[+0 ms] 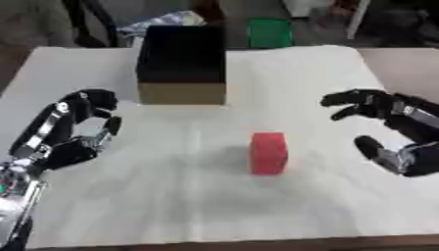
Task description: Pick up objects on the table and place them in the box.
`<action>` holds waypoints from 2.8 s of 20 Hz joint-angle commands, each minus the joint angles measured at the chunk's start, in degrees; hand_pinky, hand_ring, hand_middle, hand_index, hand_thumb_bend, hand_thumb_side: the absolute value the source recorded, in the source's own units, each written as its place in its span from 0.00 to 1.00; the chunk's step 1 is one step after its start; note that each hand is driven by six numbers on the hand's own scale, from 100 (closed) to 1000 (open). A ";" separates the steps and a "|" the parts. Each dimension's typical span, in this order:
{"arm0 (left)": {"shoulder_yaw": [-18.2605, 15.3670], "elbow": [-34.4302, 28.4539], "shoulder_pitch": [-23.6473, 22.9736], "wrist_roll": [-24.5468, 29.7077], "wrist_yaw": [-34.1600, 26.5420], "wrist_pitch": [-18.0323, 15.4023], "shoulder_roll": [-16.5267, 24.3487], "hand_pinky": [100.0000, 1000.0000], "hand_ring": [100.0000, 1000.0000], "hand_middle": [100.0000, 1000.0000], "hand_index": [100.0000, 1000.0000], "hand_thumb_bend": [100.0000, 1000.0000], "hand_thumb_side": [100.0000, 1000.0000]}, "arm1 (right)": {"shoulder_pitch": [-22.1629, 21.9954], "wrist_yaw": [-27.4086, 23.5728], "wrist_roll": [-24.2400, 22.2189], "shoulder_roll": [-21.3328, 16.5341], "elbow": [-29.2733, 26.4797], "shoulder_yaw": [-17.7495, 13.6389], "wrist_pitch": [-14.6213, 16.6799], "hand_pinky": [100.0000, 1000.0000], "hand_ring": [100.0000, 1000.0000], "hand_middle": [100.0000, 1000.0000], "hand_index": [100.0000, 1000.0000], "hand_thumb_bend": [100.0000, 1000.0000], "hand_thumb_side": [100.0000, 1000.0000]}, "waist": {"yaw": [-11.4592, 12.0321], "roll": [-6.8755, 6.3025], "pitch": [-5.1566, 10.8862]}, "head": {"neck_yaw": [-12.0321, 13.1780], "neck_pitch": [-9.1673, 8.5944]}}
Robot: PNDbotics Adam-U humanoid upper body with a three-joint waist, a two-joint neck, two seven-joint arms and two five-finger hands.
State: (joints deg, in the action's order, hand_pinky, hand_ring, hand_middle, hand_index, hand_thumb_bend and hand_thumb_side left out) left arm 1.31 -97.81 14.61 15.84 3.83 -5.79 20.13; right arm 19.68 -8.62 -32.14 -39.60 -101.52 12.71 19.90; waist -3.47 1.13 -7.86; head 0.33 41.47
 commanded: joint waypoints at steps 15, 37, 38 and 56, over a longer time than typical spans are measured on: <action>0.36 -1.47 0.18 1.38 -1.11 -0.91 0.29 0.72 0.73 0.66 0.78 0.22 0.26 | 6.73 4.64 0.31 -1.98 4.96 2.47 2.26 0.81 1.00 0.86 0.93 0.16 0.41 | 1.26 0.03 0.95 | -0.90 -0.12; 0.86 -1.17 0.07 2.93 -1.62 -1.55 -0.32 0.71 0.73 0.67 0.78 0.24 0.29 | 16.05 16.96 0.84 5.90 21.89 6.27 7.72 0.80 1.00 0.85 0.93 0.22 0.47 | 2.99 -0.09 1.03 | -2.13 0.32; 0.87 -1.11 0.07 2.95 -1.61 -1.54 -0.34 0.71 0.73 0.67 0.78 0.24 0.30 | 16.24 17.34 0.80 6.23 22.06 6.47 7.93 0.80 1.00 0.85 0.93 0.22 0.47 | 3.01 -0.10 1.05 | -2.17 0.35; 0.92 -0.29 -0.07 3.31 -1.11 -1.45 -0.58 0.71 0.73 0.67 0.78 0.24 0.31 | 16.77 28.30 -0.51 10.26 24.11 8.52 10.46 0.79 1.00 0.84 0.92 0.39 0.53 | 3.24 0.09 1.12 | -2.28 0.79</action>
State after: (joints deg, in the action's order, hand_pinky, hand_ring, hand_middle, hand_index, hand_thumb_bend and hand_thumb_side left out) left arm 2.25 -97.46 14.13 18.98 2.74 -7.13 19.13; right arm 35.31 18.52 -32.68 -28.74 -77.36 21.58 30.01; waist -0.31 1.25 -7.58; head -1.73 41.87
